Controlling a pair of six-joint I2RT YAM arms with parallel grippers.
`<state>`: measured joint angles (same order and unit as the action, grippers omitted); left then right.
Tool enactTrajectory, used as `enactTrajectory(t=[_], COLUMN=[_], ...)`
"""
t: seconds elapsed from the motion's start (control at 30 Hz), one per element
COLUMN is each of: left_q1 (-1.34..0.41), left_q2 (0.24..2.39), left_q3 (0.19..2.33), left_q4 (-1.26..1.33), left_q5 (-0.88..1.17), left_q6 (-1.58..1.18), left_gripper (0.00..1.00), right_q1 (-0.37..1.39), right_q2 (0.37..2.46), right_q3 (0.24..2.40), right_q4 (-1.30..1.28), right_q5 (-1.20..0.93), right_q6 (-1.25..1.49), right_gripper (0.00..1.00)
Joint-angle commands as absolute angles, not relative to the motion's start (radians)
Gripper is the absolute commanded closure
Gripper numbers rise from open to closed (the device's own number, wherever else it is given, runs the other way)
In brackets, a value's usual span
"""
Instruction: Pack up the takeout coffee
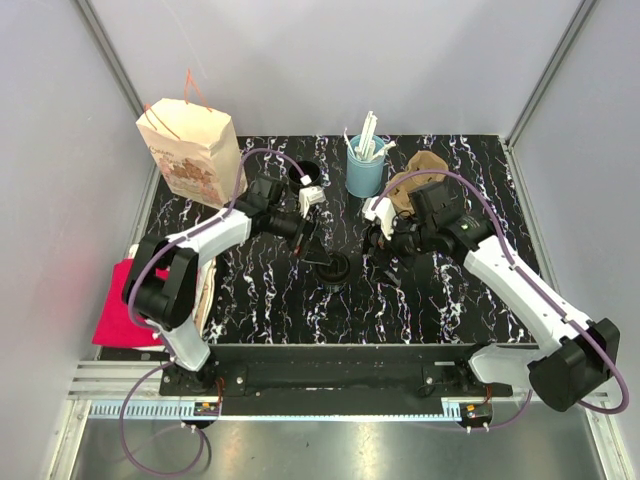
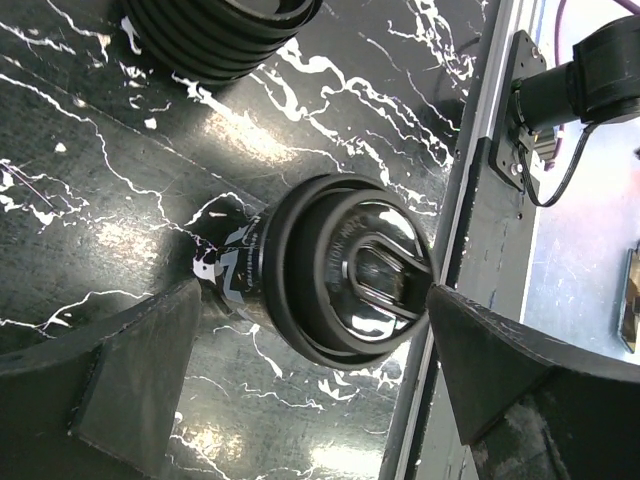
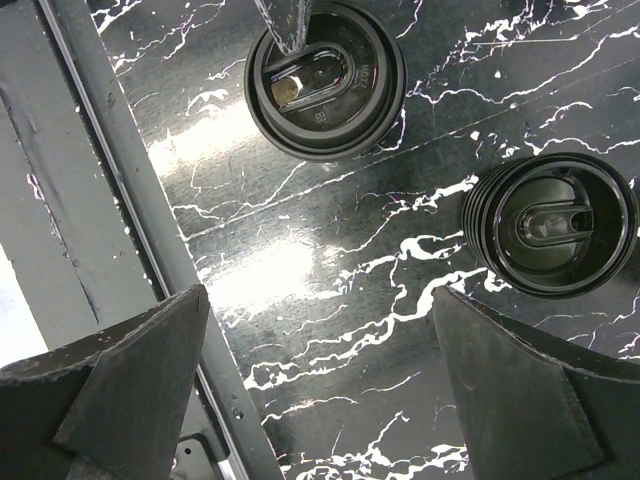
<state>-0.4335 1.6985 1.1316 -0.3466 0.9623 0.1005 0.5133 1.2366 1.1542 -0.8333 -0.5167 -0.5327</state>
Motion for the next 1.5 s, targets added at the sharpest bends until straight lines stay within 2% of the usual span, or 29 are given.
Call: enactTrajectory(t=[0.0,0.47,0.93,1.47], left_q1=[-0.434,-0.431,-0.423,-0.407], left_q2=[1.73,1.789,1.841,1.885], left_q3=[1.178,1.167,1.164,1.167], left_q4=[-0.336,-0.357,-0.36,-0.364], left_q5=[1.018,1.134,1.109,1.131], left_q6=[0.106,0.132,0.124,0.117], left_gripper=[0.01,0.01,0.01,0.02], right_q1=[0.502,0.502,0.502,0.5], right_q2=[1.192,1.189,1.193,1.288], right_q3=[1.141,1.131,1.149,1.173], right_q4=[-0.792,-0.787,-0.798,-0.759], right_q5=[-0.551,-0.569,-0.629,-0.716], right_q6=[-0.52,-0.525,-0.529,-0.493], right_gripper=[0.0,0.02,0.05,0.1])
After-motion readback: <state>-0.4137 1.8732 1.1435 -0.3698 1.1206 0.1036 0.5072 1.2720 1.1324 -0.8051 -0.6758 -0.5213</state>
